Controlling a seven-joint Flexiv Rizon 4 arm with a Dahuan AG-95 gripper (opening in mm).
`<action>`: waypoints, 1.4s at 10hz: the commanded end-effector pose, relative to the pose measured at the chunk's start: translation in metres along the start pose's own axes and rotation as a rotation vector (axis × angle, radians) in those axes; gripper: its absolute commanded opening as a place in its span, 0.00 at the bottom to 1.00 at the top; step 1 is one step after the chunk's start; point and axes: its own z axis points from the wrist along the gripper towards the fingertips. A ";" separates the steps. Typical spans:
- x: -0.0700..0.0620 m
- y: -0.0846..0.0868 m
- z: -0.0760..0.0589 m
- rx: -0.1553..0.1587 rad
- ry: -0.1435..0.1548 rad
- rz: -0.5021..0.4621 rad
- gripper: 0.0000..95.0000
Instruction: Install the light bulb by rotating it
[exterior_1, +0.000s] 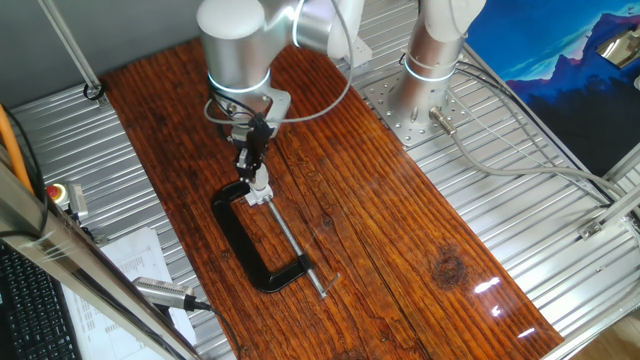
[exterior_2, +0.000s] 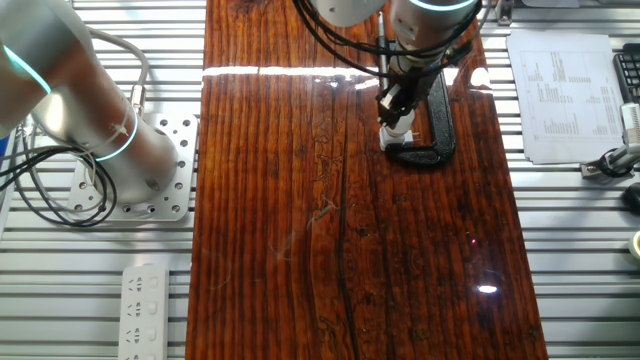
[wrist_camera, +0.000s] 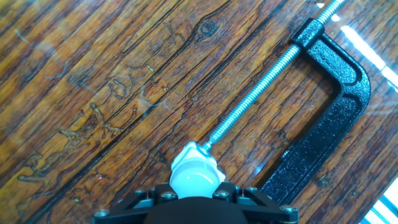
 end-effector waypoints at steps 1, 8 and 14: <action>0.000 -0.001 0.001 -0.002 -0.002 0.010 0.20; 0.000 -0.001 0.001 -0.004 -0.001 0.233 0.00; 0.000 -0.001 0.001 -0.024 0.030 0.511 0.00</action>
